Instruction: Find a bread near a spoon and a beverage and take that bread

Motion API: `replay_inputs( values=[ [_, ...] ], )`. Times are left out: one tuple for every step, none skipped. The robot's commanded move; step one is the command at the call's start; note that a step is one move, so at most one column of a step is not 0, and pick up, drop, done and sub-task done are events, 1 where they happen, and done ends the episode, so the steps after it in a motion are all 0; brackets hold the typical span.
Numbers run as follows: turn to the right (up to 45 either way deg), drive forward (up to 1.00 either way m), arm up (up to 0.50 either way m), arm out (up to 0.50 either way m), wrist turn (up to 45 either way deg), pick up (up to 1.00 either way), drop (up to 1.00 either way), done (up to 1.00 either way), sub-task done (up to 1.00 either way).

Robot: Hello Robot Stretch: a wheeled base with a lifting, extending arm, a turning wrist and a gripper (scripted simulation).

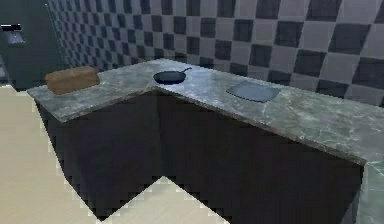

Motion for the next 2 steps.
replay_inputs(
  values=[
    [0.0,0.2,0.0,0.0,0.0,0.0,0.0,0.0,0.0],
    [21.0,0.0,0.0,0.0,0.0,0.0,0.0,0.0,0.0]
  ],
)
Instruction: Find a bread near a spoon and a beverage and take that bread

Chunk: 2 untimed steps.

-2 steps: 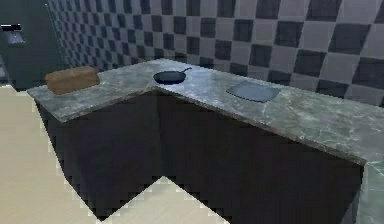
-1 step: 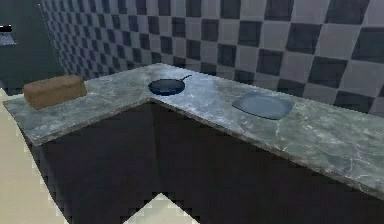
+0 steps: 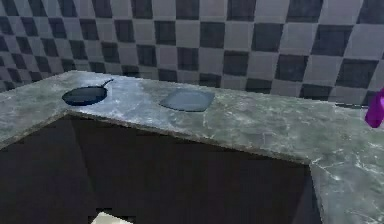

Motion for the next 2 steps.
replay_inputs(
  values=[
    [0.0,0.3,0.0,0.0,0.0,0.0,0.0,0.0,0.0],
    [-12.0,0.0,0.0,0.0,0.0,0.0,0.0,0.0,0.0]
  ],
)
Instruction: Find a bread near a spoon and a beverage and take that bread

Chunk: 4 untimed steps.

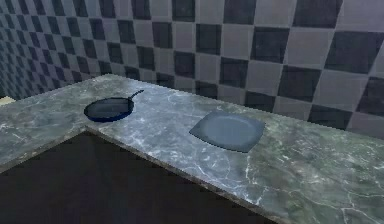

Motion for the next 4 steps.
replay_inputs(
  values=[
    [0.0,0.0,0.5,0.0,0.0,0.0,0.0,0.0,0.0],
    [0.0,0.0,0.38,0.0,0.0,0.0,0.0,0.0,0.0],
    [0.0,0.0,0.0,0.36,0.0,0.0,0.0,0.0,0.0],
    [0.0,0.0,0.0,0.0,45.0,0.0,0.0,0.0,0.0]
  ],
)
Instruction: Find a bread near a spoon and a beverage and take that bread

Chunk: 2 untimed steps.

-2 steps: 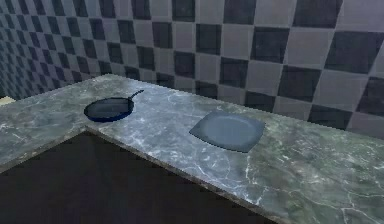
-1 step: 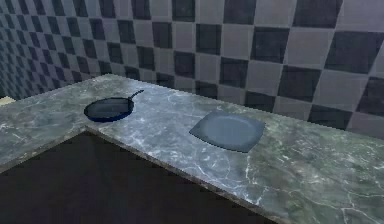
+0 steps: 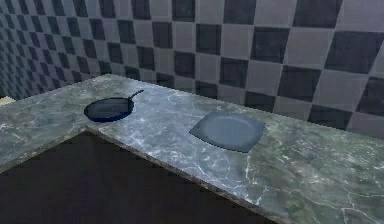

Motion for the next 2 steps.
replay_inputs(
  values=[
    [0.0,0.0,0.0,0.0,45.0,0.0,0.0,0.0,0.0],
    [0.0,0.0,0.0,0.0,45.0,0.0,0.0,0.0,0.0]
  ],
)
